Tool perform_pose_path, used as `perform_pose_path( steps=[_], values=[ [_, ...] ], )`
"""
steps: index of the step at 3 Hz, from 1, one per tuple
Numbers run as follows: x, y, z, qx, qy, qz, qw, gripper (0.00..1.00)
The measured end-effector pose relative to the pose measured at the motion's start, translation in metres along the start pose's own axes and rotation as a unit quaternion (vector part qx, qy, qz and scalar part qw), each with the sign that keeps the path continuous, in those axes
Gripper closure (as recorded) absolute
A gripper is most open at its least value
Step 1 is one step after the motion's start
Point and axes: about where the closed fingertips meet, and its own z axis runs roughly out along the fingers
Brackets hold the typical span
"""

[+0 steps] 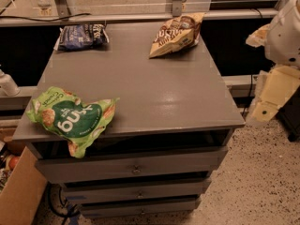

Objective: Move green rice chip bag near brown chip bag

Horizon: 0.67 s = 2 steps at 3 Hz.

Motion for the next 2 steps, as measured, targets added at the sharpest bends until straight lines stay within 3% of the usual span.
perform_pose_path(
  steps=[1, 2],
  values=[
    [-0.033, 0.003, 0.025, -0.022, -0.065, -0.011, 0.9976, 0.00],
    [-0.080, 0.012, 0.050, -0.049, -0.135, -0.025, 0.9893, 0.00]
  ],
)
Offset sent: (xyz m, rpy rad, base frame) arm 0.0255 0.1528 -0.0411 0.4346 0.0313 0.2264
